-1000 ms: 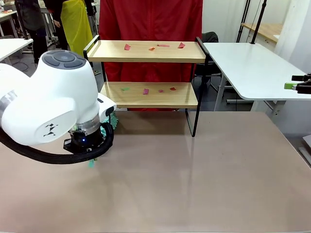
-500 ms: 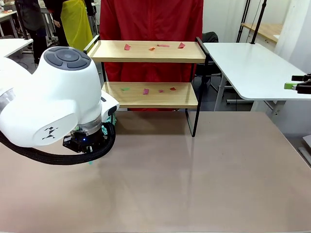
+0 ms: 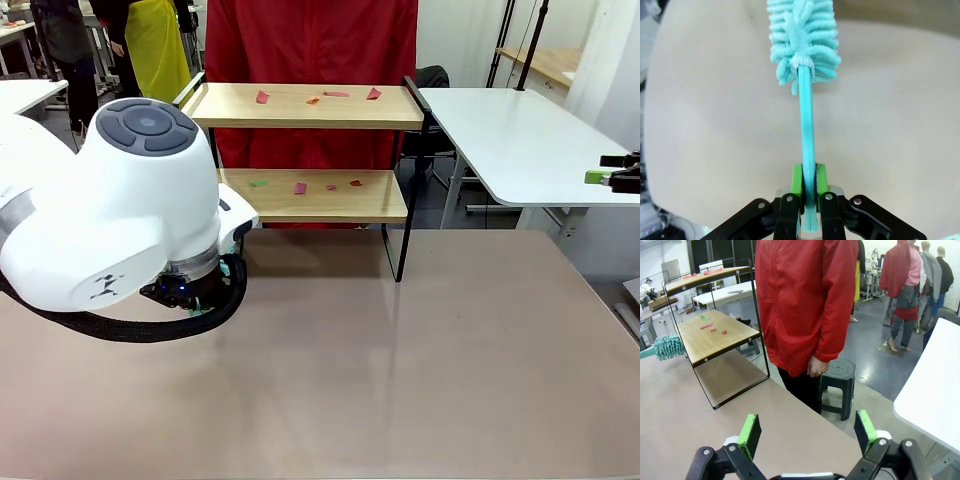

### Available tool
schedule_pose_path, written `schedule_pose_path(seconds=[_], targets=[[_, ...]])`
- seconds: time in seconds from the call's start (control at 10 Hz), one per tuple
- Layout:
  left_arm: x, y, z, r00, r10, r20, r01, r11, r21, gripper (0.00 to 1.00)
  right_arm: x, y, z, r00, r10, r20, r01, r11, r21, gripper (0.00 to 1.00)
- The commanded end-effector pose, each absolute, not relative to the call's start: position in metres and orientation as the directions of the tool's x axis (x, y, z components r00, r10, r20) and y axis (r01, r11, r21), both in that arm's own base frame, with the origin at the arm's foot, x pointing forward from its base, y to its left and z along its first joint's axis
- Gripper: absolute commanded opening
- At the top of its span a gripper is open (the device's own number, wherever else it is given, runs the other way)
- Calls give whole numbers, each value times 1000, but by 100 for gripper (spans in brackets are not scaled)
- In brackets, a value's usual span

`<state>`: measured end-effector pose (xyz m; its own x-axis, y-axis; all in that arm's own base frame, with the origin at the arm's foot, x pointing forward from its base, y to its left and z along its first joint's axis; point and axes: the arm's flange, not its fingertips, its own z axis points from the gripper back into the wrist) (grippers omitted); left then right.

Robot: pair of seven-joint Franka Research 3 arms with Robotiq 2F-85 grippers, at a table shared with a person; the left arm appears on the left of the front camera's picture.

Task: Clean the shelf.
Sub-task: Clean the specific section of the Shelf indicated by the human with the Duster.

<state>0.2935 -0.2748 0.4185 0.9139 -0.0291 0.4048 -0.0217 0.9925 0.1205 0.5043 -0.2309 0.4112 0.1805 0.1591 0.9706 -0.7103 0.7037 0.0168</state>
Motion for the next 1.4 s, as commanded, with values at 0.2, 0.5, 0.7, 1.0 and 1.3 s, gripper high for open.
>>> schedule_pose_path(seconds=[0.2, 0.5, 0.7, 1.0, 1.3], targets=[[273, -279, 431, 872, -165, 461, 126, 985, 114, 13, 505, -227, 415, 197, 159, 967, -698, 716, 25, 100], [264, -275, 442, 884, -329, 331, 328, 943, 61, 13, 505, -227, 415, 197, 159, 967, -698, 716, 25, 100], [263, -269, 451, 844, -437, 311, 459, 888, 3, 13, 505, -227, 415, 197, 159, 967, -698, 716, 25, 100], [255, -248, 458, 769, -582, 267, 625, 771, -120, 13, 505, -227, 415, 197, 159, 967, -698, 716, 25, 100], [241, -217, 474, 711, -648, 272, 702, 671, -238, 13, 505, -227, 415, 197, 159, 967, -698, 716, 25, 100]])
